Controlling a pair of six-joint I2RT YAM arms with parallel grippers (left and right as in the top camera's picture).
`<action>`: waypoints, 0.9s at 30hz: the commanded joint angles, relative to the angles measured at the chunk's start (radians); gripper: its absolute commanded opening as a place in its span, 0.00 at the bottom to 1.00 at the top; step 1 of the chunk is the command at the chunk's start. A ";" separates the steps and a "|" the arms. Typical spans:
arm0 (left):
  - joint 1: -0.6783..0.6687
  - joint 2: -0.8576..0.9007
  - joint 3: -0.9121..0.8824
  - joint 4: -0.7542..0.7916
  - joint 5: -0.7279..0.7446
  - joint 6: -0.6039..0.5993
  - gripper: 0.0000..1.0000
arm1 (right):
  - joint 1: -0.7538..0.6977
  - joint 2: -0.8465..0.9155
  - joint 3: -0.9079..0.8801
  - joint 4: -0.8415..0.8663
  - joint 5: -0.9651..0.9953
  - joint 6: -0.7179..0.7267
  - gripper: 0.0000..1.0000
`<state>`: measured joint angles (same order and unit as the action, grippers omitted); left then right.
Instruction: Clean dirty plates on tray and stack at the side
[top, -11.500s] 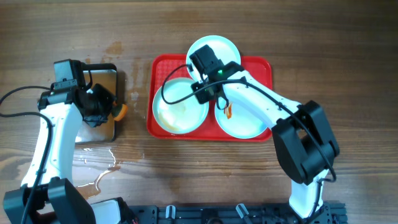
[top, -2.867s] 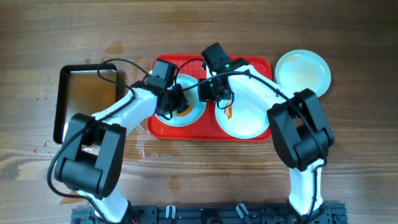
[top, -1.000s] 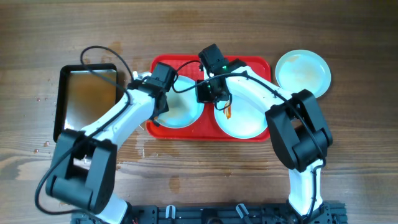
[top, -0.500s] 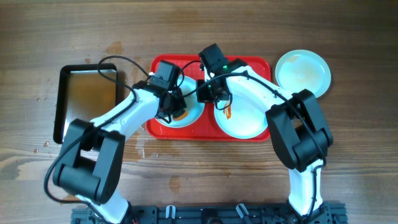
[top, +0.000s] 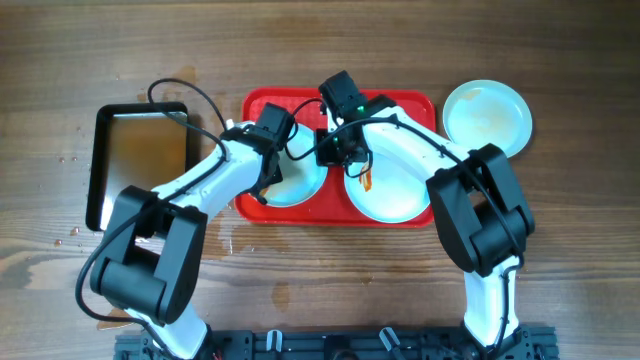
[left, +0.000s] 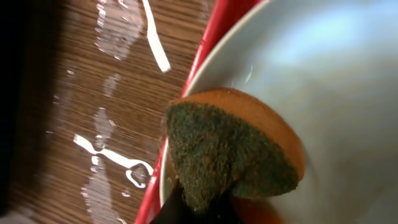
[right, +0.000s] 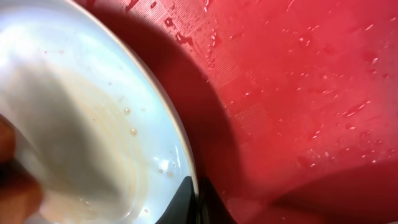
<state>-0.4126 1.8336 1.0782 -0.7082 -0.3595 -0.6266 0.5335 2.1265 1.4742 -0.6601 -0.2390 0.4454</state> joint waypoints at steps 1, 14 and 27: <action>0.022 -0.036 -0.030 -0.049 -0.274 -0.006 0.04 | -0.014 0.026 -0.011 -0.006 0.063 0.002 0.04; 0.284 -0.378 -0.030 -0.045 0.205 -0.006 0.04 | -0.014 -0.012 0.064 -0.048 0.064 -0.139 0.04; 0.794 -0.385 -0.030 -0.177 0.483 -0.006 0.04 | -0.006 -0.282 0.081 -0.053 0.310 -0.264 0.04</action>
<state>0.3473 1.4567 1.0527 -0.8822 0.0814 -0.6270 0.5266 1.9198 1.5257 -0.7143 -0.0219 0.2359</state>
